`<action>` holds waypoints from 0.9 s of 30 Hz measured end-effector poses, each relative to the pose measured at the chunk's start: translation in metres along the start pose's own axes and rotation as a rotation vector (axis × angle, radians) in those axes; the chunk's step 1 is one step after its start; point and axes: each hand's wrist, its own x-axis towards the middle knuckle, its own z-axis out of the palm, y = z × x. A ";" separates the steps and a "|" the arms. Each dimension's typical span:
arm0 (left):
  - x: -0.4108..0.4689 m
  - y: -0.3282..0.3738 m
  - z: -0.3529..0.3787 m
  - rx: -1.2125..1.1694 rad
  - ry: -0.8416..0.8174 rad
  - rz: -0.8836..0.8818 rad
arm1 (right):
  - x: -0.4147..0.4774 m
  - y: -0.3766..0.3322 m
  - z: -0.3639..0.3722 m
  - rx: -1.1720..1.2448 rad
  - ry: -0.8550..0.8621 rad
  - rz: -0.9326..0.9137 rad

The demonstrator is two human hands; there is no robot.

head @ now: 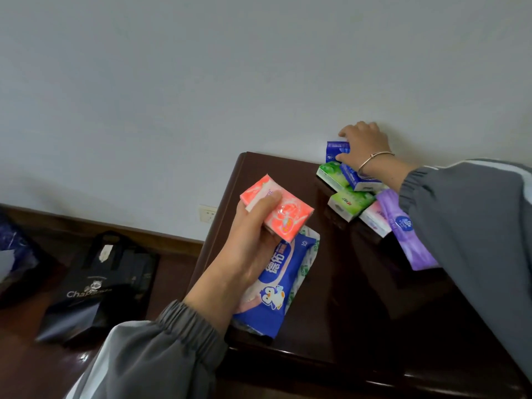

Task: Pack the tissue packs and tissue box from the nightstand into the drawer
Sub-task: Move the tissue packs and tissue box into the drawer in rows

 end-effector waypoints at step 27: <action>-0.007 0.004 0.005 0.002 0.034 -0.014 | -0.062 -0.007 -0.005 -0.007 -0.099 0.176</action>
